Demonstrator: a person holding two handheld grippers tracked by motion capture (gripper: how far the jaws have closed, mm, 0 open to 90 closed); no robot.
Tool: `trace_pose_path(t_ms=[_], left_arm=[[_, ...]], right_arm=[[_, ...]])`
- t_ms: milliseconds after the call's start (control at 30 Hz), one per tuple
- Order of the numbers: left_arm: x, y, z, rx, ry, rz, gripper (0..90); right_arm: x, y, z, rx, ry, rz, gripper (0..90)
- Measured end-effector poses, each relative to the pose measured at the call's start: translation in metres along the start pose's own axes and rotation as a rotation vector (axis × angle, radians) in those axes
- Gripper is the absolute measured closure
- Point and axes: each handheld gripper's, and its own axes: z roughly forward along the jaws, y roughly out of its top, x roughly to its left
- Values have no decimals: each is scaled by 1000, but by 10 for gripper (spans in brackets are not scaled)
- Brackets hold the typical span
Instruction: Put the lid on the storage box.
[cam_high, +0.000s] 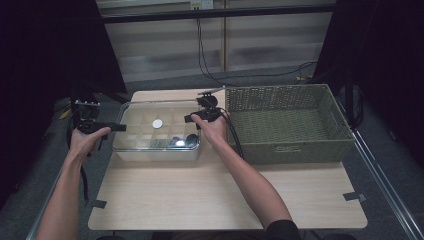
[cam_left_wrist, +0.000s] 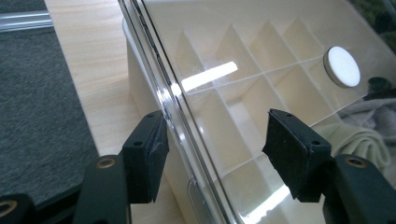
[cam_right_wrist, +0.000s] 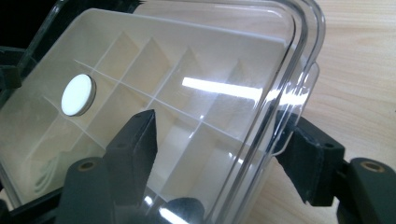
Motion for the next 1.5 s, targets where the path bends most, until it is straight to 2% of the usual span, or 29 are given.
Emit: trace_pose_path(t_ms=[233, 333, 400, 600, 700, 800, 833, 900, 1000, 1200, 1333, 1433, 1500], left_arm=[[2, -2, 4, 19, -14, -12, 368], [3, -5, 6, -2, -24, -30, 361], [4, -6, 6, -1, -27, -23, 361], [1, -5, 6, 3, 0, -8, 328], [1, -6, 6, -21, -20, -29, 293], [1, -8, 4, -34, 7, -30, 249], [1, -9, 4, -33, 5, -33, 236], [-2, -11, 5, -44, 23, -35, 219], [-4, -12, 5, -26, 33, -5, 198], [-10, -13, 2, -44, 26, 5, 150], [-12, -14, -3, -64, 35, 13, 122], [-12, -18, -9, -71, 37, 13, 114], [-11, -22, -13, -76, 36, 13, 114]], right_arm=[[-1, -4, 6, 14, -18, 9, 265], [-2, -6, 9, 24, -16, 5, 236], [-2, -7, 10, 21, -8, 4, 234], [-2, -10, 9, 16, 1, -4, 199], [-3, -11, 9, 12, 0, -1, 183], [-4, -11, 7, 1, 5, 6, 165], [-4, -11, 7, 0, 10, 10, 162], [-2, -11, 7, -6, 9, -6, 155], [-1, -10, 7, -9, 0, -22, 138], [0, -9, 6, -24, -12, -34, 110], [2, -9, 4, -47, -27, -47, 99], [5, -8, 1, -65, -27, -61, 95], [7, -7, -3, -76, -7, -77, 85]])
